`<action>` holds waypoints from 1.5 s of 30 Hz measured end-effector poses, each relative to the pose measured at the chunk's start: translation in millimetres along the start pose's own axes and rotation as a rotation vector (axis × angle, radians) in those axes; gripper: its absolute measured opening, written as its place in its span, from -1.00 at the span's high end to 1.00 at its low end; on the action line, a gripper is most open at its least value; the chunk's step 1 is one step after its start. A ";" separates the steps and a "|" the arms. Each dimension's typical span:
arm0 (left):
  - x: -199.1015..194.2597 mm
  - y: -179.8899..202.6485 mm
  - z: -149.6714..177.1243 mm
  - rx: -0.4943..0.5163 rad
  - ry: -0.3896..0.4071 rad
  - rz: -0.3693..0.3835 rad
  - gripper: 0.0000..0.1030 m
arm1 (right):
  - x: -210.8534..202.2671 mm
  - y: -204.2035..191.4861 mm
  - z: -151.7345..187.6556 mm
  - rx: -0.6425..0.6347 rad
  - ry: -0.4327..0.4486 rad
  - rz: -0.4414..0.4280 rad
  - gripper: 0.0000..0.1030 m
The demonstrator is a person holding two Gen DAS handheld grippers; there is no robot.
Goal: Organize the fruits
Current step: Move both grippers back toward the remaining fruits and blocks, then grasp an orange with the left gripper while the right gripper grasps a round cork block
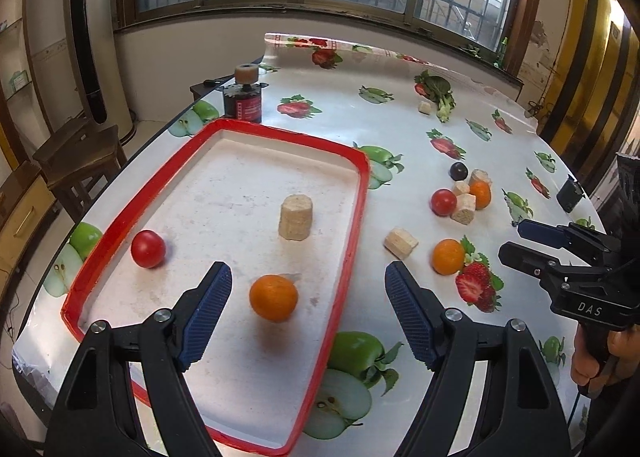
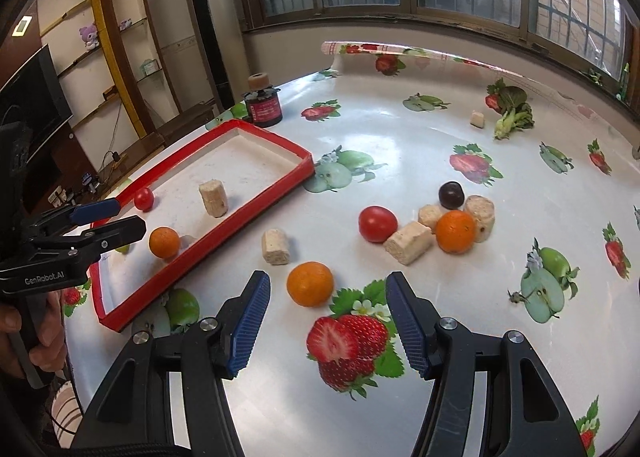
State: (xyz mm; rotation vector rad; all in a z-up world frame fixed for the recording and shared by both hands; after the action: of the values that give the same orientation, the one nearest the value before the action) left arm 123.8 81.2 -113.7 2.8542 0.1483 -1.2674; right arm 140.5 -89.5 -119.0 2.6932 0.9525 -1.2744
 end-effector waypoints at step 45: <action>74.0 150.6 14.9 0.209 -0.117 0.143 -0.52 | 51.9 150.8 -48.1 0.226 0.038 0.051 0.12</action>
State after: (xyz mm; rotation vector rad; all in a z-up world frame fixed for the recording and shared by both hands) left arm 176.1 -63.5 -182.3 2.8826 -0.1986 -1.4958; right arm 279.0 -172.9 -159.2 2.8974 0.7801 -1.4050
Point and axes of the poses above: each gripper's, at about its wrist camera, not at the fingertips, and x roughly the way its jaws point, y to its right, z to its underside, the point moved 10 cm from there along x, roughly the way its jaws point, and after that the axes turned 11 degrees about -z, right-handed, at the moved point
